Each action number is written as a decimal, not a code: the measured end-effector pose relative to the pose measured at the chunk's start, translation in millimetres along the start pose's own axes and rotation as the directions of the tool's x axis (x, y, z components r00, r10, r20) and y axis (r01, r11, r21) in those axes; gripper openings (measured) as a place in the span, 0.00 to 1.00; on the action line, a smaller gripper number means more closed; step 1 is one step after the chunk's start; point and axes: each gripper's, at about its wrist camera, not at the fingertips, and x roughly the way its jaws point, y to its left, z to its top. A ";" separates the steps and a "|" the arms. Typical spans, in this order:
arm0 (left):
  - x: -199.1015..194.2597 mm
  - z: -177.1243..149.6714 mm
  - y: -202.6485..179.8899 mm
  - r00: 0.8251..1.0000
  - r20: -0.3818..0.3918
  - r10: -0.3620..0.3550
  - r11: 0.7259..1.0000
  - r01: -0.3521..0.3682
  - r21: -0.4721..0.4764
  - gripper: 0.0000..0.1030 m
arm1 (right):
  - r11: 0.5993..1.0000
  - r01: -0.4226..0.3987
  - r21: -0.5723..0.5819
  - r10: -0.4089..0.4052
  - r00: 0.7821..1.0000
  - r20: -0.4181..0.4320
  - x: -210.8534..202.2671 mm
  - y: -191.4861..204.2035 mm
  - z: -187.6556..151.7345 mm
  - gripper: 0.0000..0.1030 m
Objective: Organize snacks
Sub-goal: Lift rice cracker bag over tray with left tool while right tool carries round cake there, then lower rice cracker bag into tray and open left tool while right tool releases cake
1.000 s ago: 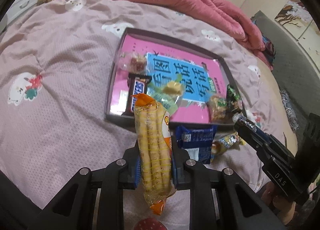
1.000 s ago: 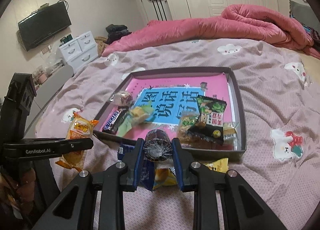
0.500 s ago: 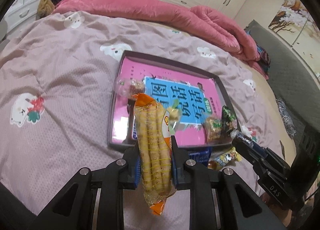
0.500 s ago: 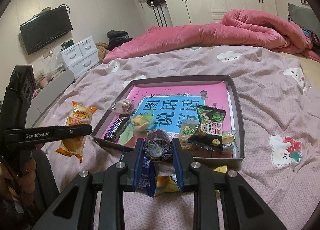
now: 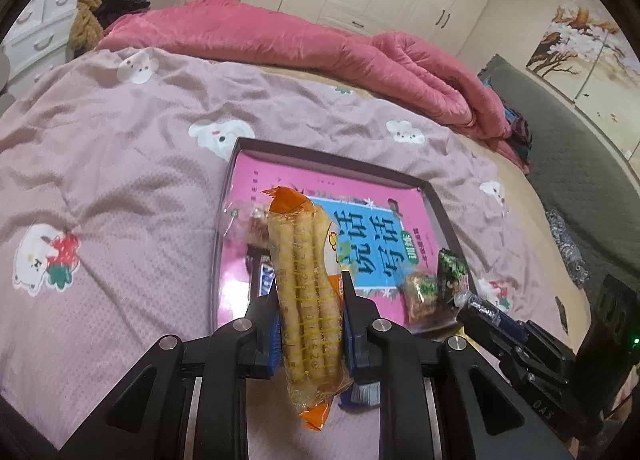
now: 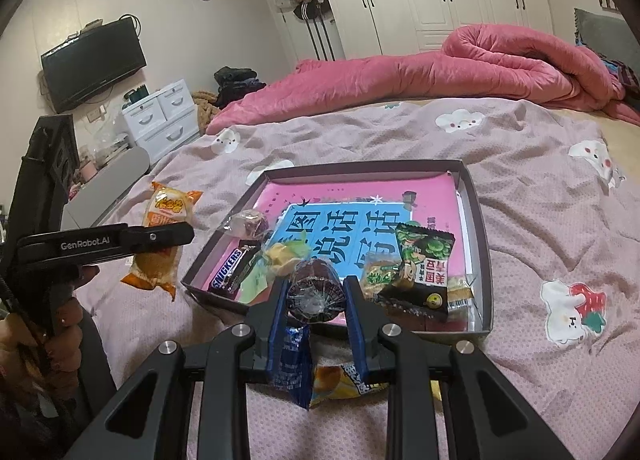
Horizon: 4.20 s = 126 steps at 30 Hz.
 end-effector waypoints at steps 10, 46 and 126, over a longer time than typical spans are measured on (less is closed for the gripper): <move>17.9 7.5 -2.3 1.000 0.003 -0.003 1.000 0.003 0.002 0.23 | 1.000 0.000 0.007 0.000 1.000 0.006 4.9 -2.1 2.6 0.27; 74.6 3.9 -5.3 0.996 -0.071 -0.046 0.998 0.050 0.047 0.23 | 1.000 0.015 -0.012 -0.016 0.996 -0.092 48.4 -3.0 0.7 0.27; 78.8 9.3 1.5 0.995 -0.077 -0.060 0.997 0.064 0.050 0.48 | 1.000 0.022 -0.023 -0.024 0.994 -0.104 48.2 0.3 -4.1 0.28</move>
